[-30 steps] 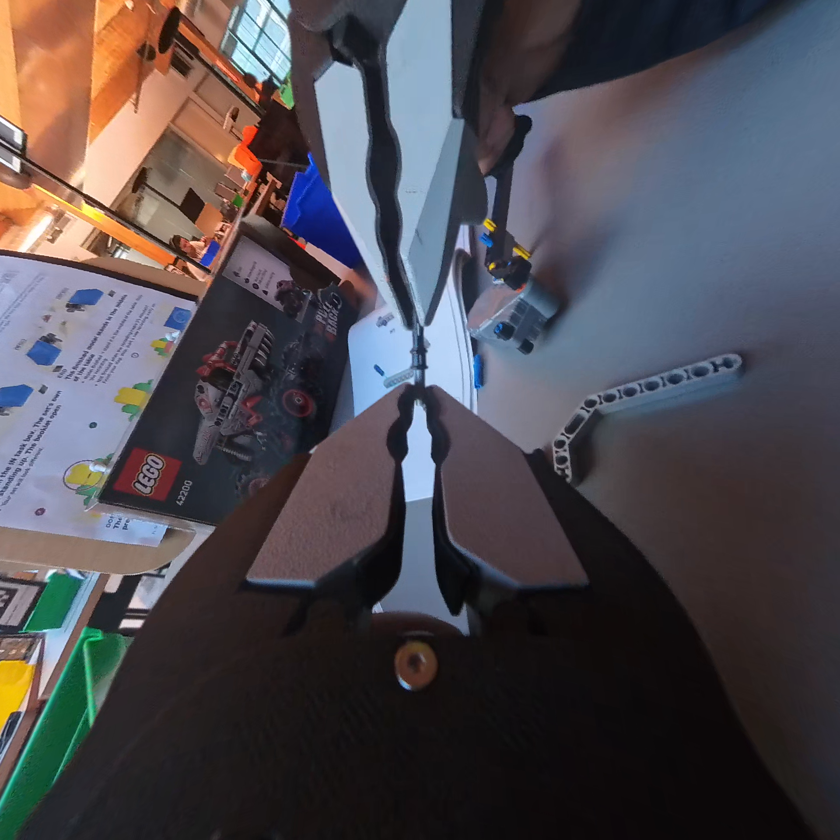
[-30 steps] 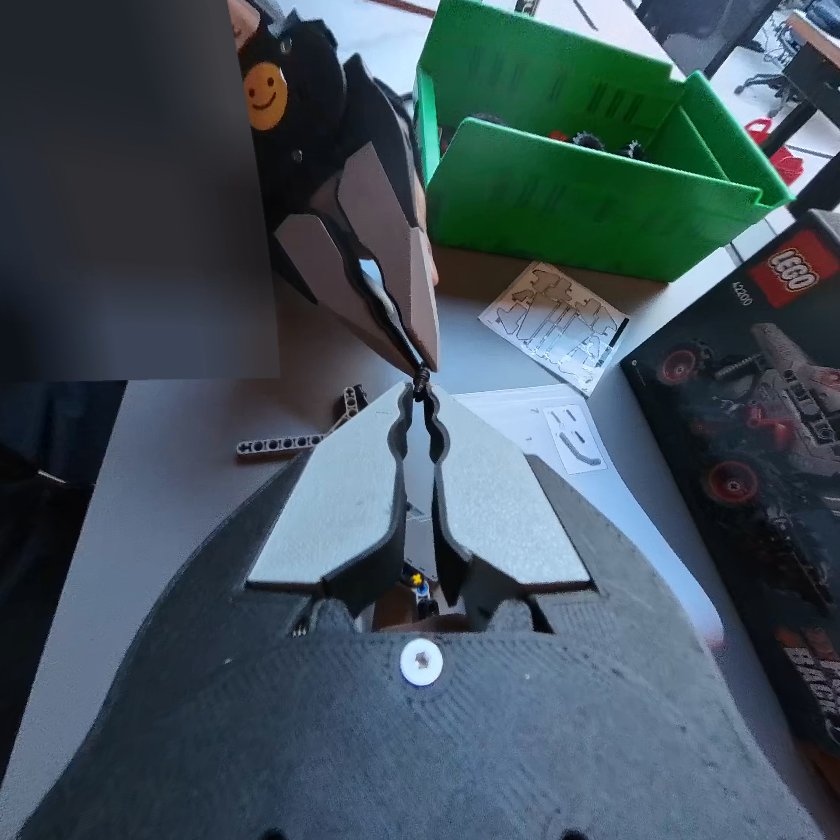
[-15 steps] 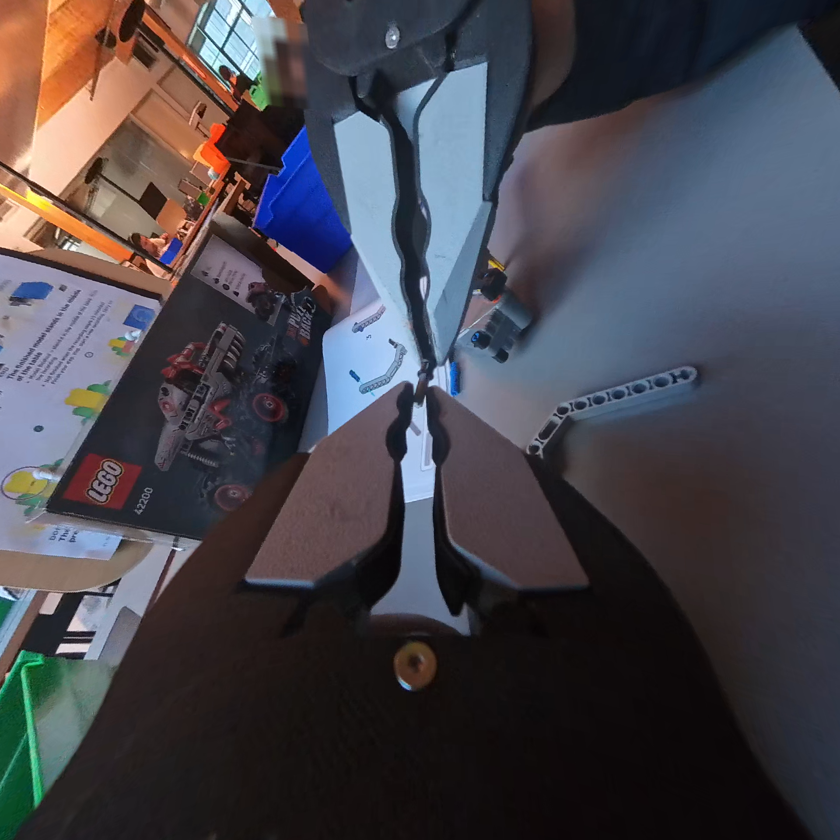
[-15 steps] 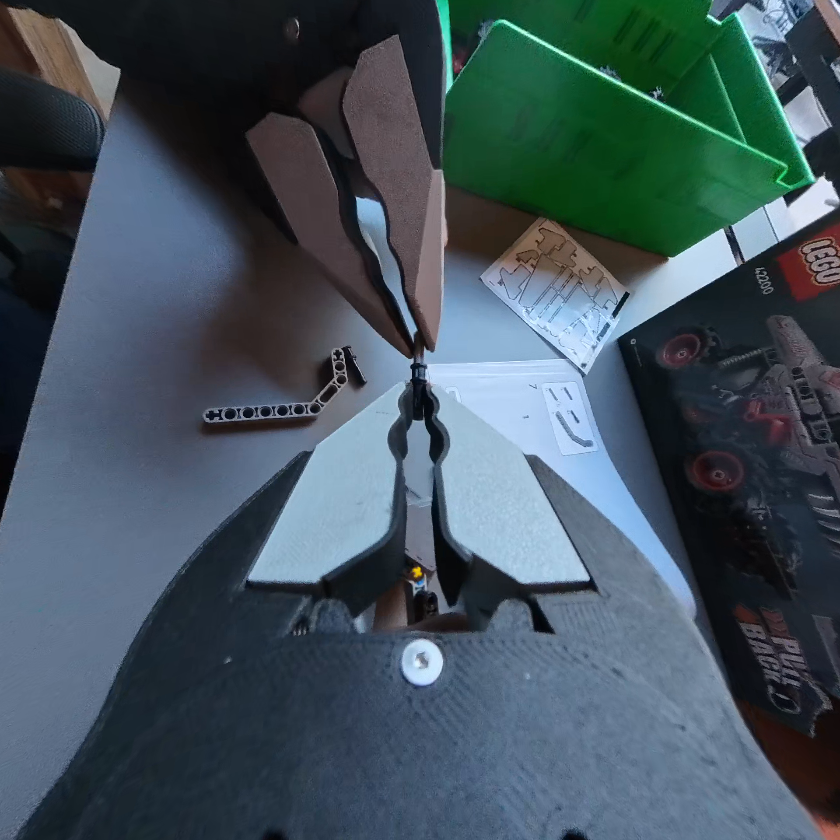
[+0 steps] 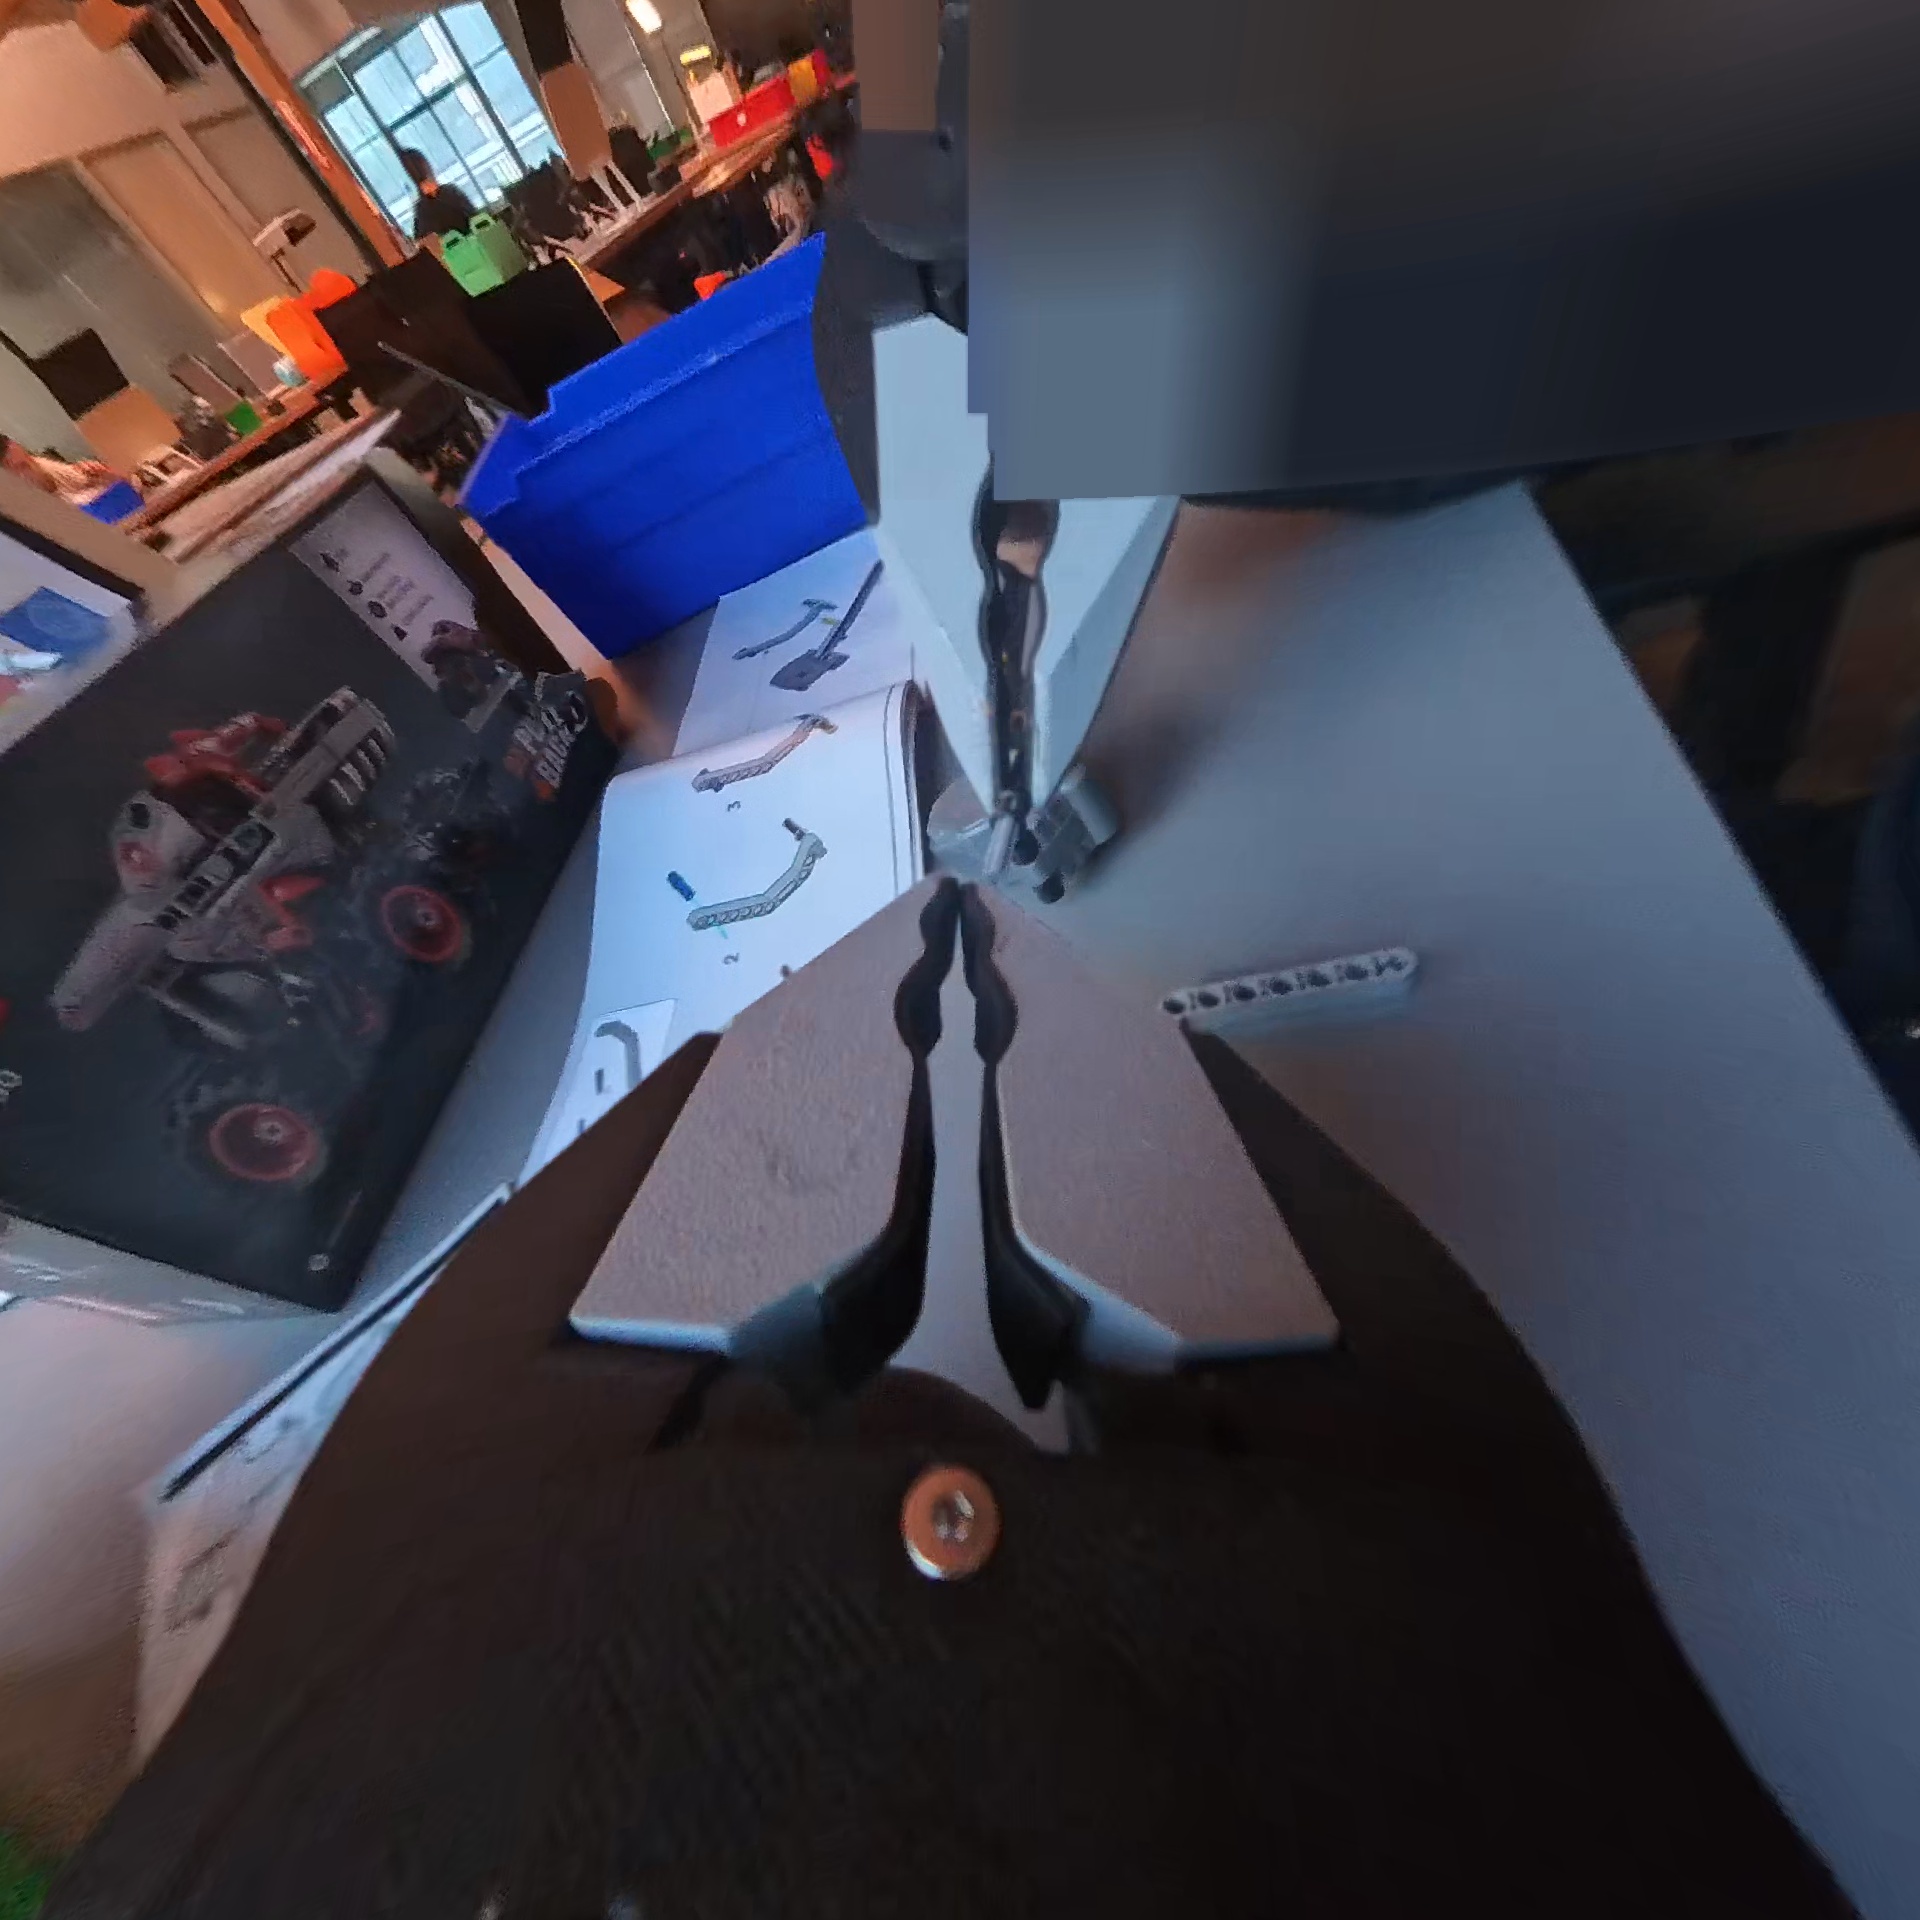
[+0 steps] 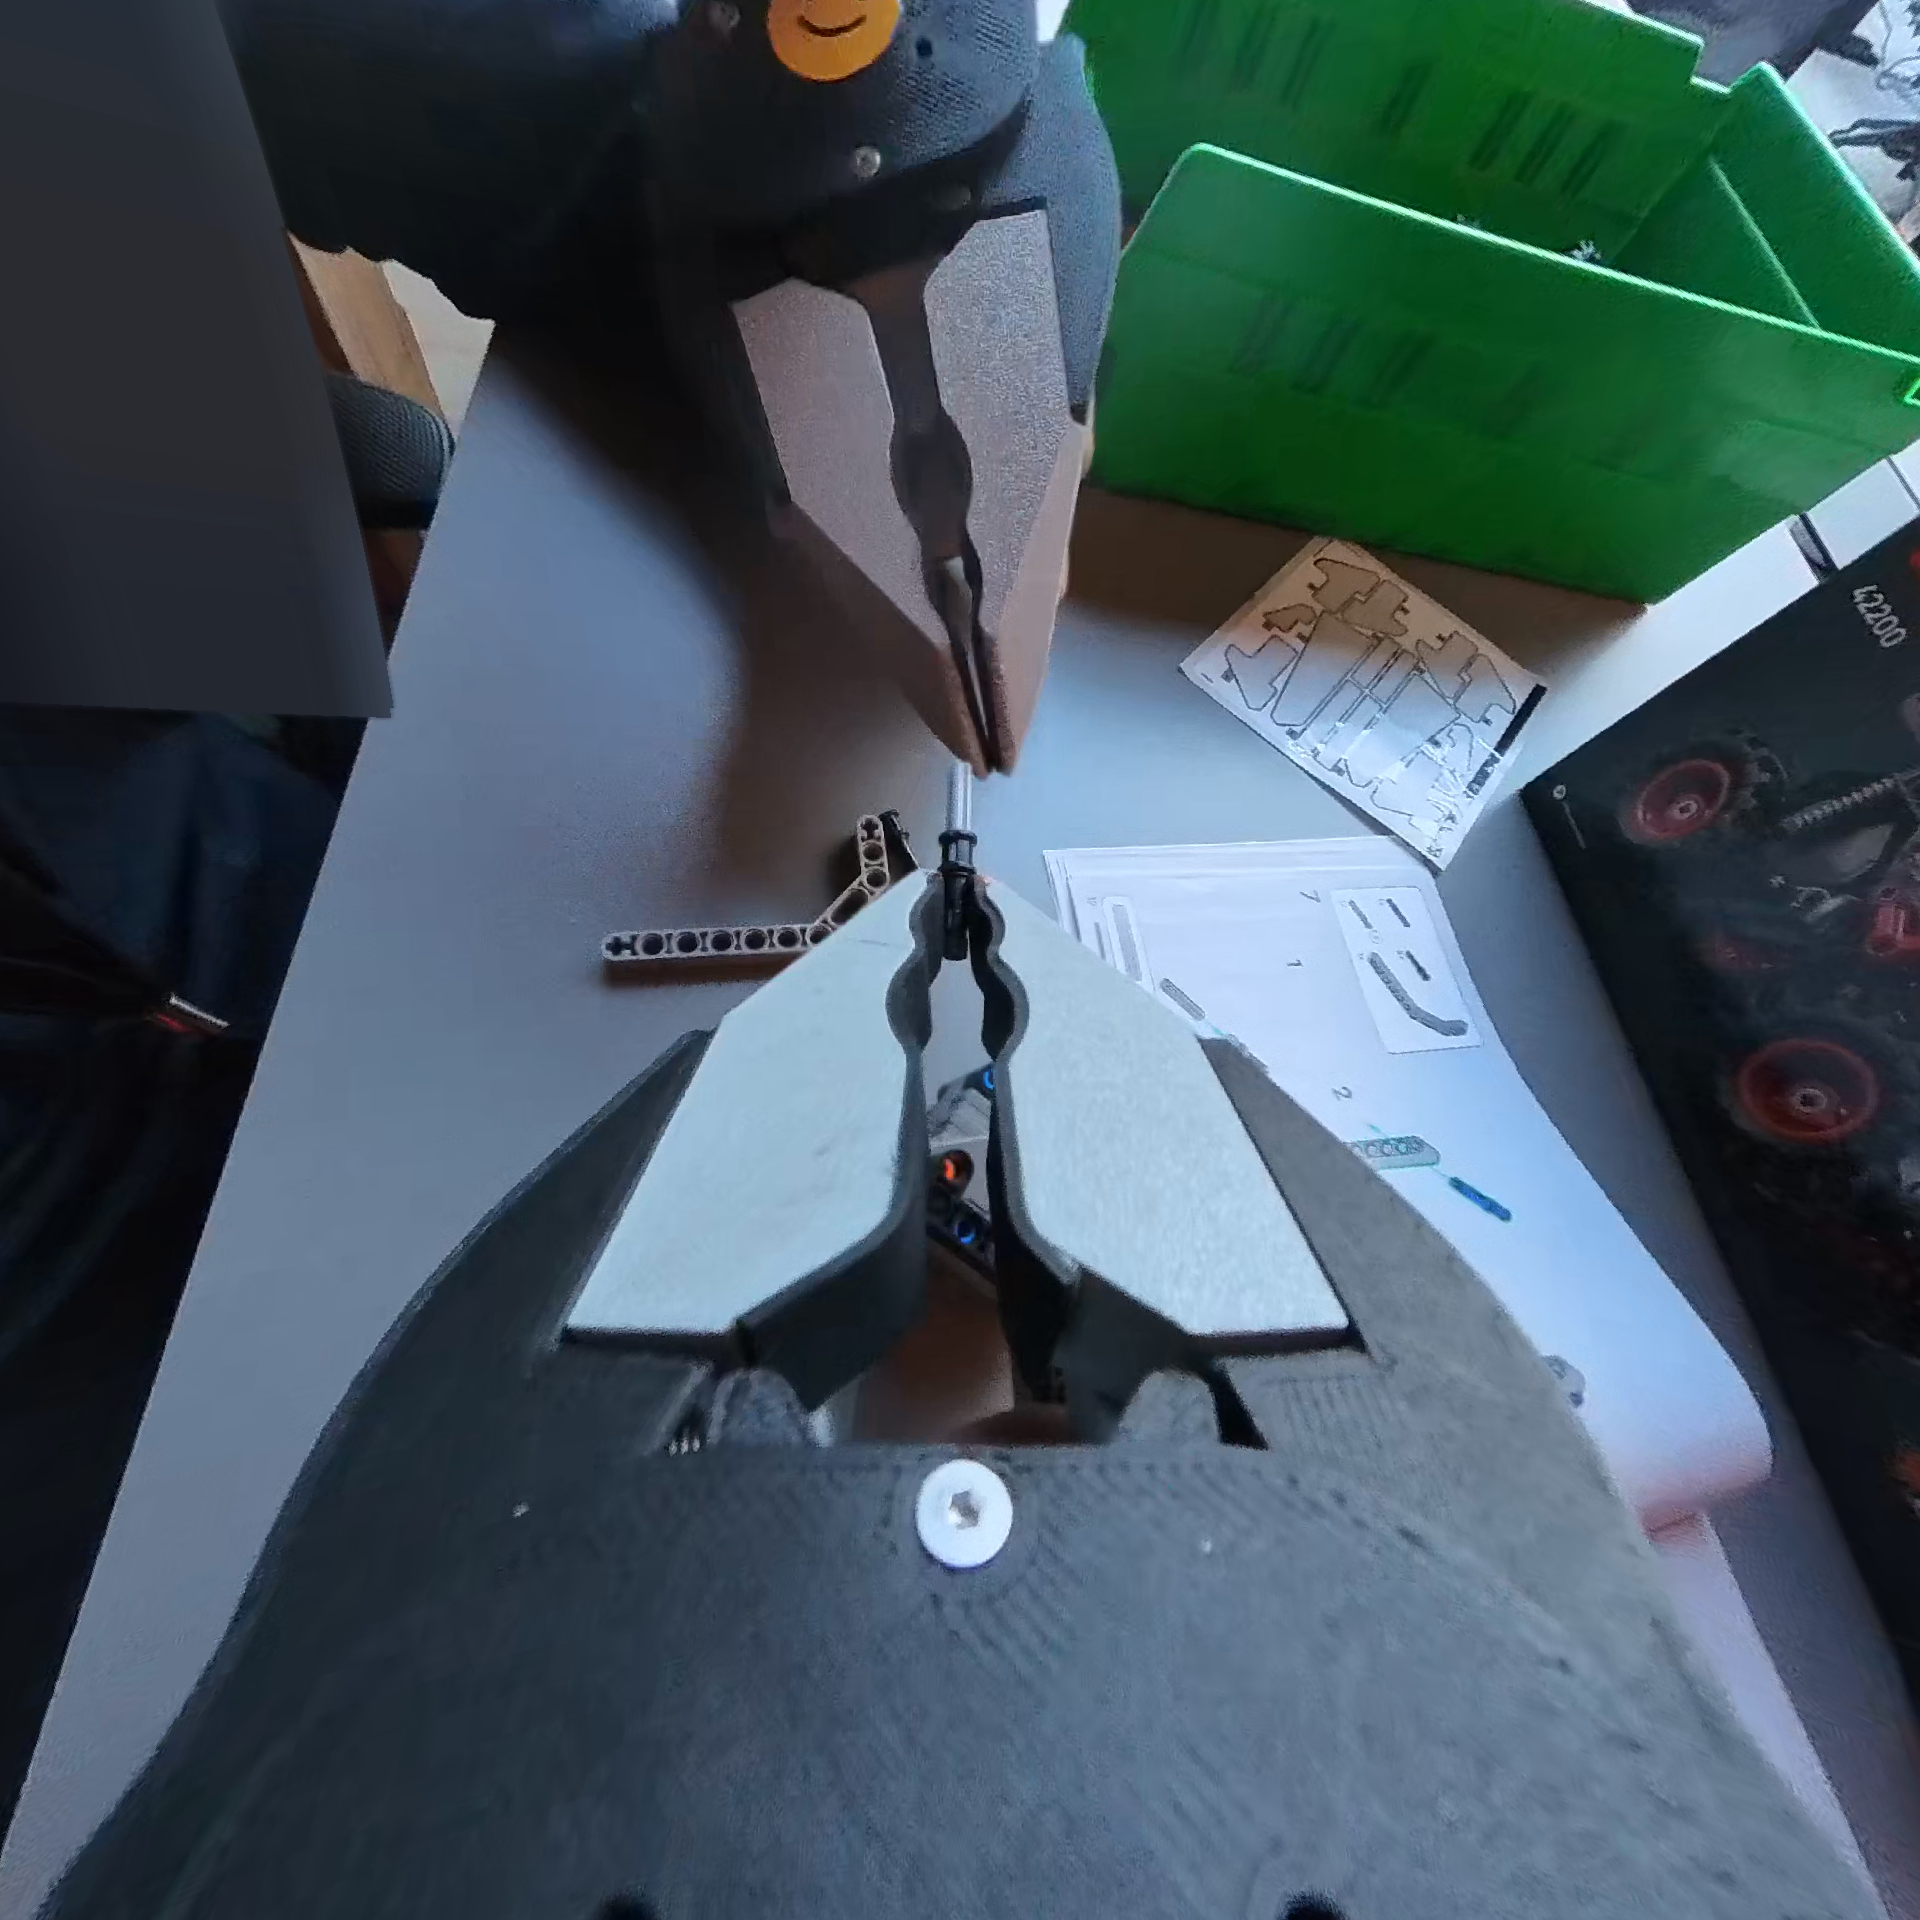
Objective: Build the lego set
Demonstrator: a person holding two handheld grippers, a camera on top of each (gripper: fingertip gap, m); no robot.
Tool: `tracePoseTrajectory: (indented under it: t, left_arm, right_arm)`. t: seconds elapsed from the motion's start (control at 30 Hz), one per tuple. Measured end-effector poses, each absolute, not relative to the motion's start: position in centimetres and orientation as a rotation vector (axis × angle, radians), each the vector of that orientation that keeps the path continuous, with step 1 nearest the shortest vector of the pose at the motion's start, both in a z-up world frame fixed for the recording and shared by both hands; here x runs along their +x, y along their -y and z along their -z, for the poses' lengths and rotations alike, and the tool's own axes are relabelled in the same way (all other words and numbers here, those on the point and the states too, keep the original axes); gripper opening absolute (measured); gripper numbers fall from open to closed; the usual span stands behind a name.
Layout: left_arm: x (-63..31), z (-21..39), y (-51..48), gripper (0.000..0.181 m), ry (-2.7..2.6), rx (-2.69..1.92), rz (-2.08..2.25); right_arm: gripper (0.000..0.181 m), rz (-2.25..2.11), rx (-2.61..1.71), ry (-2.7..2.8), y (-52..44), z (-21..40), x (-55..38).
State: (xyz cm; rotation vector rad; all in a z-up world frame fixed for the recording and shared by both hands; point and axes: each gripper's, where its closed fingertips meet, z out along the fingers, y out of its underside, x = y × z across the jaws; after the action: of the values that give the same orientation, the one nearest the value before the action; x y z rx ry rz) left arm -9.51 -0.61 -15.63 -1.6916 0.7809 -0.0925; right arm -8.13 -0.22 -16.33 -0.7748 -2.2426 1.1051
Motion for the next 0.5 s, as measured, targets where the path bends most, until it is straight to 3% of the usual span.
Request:
tracePoseTrajectory:
  t: [0.5]
  left_arm:
    - [-8.3,15.3,1.0,0.003,-0.787,-1.665,0.161]
  right_arm:
    - [0.002,-1.180,-0.786,2.234,0.5,15.9,-7.8]
